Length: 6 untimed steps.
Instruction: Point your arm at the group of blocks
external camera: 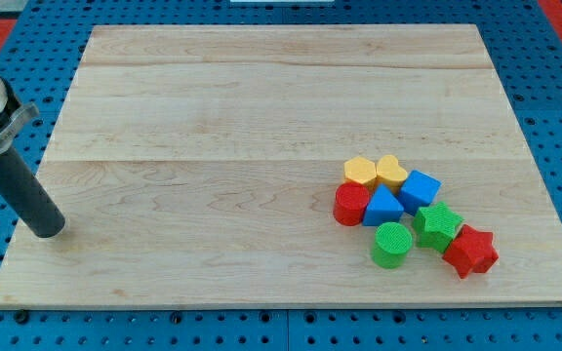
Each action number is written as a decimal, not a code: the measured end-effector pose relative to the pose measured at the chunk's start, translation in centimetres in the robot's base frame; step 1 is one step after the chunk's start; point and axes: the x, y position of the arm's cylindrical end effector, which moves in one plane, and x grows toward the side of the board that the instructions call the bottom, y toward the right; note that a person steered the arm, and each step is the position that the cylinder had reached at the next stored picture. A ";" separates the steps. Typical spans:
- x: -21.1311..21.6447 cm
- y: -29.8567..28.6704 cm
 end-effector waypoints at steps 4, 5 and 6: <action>0.0 -0.1; 3.7 3.9; 7.7 5.7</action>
